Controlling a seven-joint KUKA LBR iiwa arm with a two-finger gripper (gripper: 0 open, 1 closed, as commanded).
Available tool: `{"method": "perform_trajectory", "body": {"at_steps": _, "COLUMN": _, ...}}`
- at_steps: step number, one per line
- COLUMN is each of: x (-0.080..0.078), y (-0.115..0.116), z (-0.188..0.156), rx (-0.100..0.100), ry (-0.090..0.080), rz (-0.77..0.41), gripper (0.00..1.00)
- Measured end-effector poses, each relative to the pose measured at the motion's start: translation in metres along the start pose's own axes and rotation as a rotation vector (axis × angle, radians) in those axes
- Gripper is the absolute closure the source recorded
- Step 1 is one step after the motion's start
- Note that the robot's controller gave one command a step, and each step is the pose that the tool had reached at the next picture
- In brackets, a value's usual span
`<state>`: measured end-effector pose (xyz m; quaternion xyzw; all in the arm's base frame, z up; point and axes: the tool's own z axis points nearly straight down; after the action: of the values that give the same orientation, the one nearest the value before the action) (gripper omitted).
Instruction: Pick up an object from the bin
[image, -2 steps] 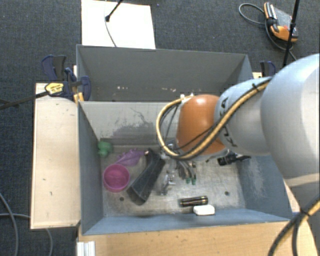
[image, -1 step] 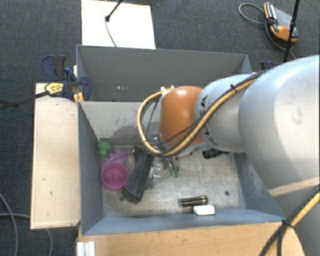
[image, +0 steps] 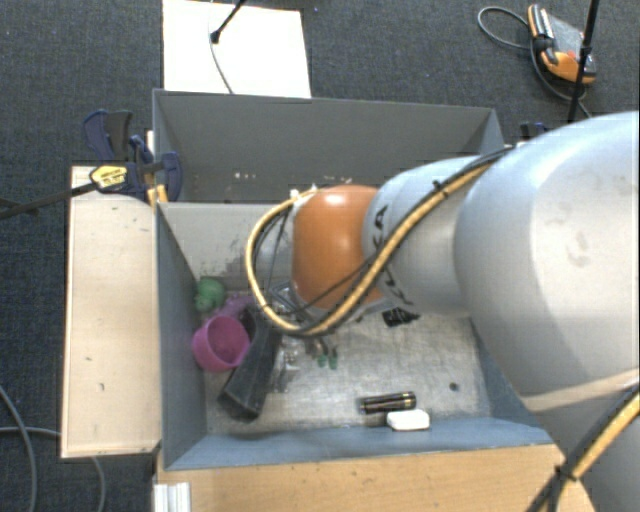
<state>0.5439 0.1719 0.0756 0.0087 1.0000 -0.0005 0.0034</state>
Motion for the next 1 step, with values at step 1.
{"method": "perform_trajectory", "body": {"at_steps": 1, "x": 0.0082, "y": 0.0075, "z": -0.0007, "rx": 0.000, "ry": 0.002, "rz": -0.007, "gripper": 0.00}}
